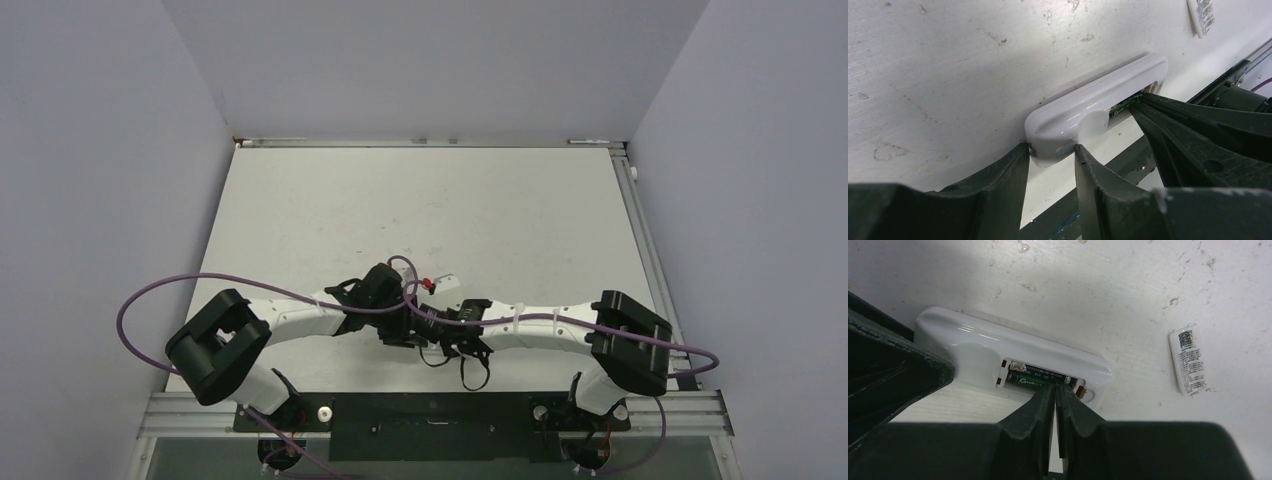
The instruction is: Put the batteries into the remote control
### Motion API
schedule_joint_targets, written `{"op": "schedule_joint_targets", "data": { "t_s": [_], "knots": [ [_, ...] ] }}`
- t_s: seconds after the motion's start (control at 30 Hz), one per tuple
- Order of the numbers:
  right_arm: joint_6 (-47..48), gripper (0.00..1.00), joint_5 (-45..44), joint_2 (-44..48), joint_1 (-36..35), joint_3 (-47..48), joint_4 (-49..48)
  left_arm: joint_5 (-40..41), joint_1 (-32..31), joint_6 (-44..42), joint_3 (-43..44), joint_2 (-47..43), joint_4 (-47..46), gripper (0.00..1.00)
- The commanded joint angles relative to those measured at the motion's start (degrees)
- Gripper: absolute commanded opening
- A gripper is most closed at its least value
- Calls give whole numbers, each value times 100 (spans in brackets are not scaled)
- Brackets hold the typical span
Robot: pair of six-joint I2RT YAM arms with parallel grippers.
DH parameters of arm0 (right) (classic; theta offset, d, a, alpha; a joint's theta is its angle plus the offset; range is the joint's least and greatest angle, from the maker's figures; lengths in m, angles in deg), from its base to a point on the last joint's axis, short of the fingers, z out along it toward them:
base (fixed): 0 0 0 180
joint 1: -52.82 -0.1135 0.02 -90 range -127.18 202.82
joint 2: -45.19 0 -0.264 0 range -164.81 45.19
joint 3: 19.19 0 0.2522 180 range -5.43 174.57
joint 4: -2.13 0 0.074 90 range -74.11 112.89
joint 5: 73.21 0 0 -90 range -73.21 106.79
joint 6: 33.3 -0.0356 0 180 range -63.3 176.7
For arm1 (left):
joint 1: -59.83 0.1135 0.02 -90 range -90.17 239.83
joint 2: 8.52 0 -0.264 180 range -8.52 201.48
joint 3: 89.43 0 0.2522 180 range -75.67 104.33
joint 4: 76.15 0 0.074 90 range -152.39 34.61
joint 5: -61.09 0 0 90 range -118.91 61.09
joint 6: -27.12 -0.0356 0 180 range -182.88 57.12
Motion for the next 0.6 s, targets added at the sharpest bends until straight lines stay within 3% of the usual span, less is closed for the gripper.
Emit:
{"op": "schedule_joint_targets", "data": {
  "t_s": [0.0, 0.57],
  "knots": [
    [-73, 10, 475, -593, -295, -60, 329, -138, -54, 9, -143, -147, -279, 35],
    [-217, 10, -238, -545, -365, 990, 904, -176, 9, -129, -135, -196, -214, 35]
  ]
}}
